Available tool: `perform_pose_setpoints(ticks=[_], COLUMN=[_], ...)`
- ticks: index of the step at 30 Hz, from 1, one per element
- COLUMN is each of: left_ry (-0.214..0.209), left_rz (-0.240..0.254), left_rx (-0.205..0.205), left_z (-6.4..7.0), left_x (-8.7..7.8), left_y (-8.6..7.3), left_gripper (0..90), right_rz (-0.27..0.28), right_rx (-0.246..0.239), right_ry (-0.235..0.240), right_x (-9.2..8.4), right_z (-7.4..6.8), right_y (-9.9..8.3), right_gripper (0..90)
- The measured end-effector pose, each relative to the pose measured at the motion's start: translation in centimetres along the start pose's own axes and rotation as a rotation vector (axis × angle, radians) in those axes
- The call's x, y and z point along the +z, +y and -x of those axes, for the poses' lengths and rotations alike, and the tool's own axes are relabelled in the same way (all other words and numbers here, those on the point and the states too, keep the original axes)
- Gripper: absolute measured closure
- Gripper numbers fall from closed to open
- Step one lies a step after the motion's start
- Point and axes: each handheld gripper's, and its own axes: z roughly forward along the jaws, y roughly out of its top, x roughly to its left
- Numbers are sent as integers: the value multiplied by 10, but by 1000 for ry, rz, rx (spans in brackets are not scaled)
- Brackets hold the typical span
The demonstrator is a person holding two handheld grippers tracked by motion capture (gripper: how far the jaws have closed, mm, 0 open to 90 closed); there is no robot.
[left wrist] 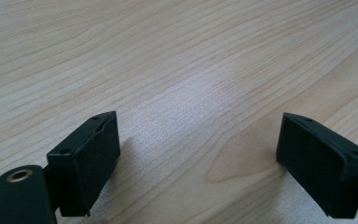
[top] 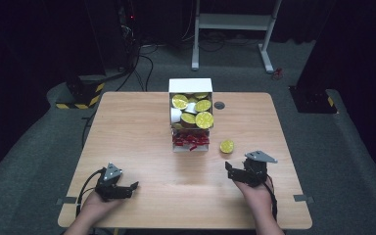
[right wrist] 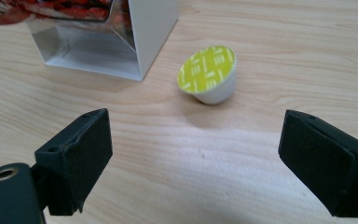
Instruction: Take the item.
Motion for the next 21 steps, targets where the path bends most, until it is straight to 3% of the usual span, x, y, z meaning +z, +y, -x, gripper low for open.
perform_pose_setpoints(ticks=[5,13,21], left_ry=[-2,-2,-1], left_rz=[1,1,2], left_rx=[-3,-4,-7], left_z=[0,0,1], left_x=[0,0,0], left_y=[0,0,0], left_gripper=[137,137,140], right_rz=[-12,-50,-123], right_rx=[-2,-47,-54], right_ry=[-21,-52,-77], right_x=[-8,-19,-18], right_z=[5,11,16], right_y=[-10,-32,-55], right_gripper=[93,93,93])
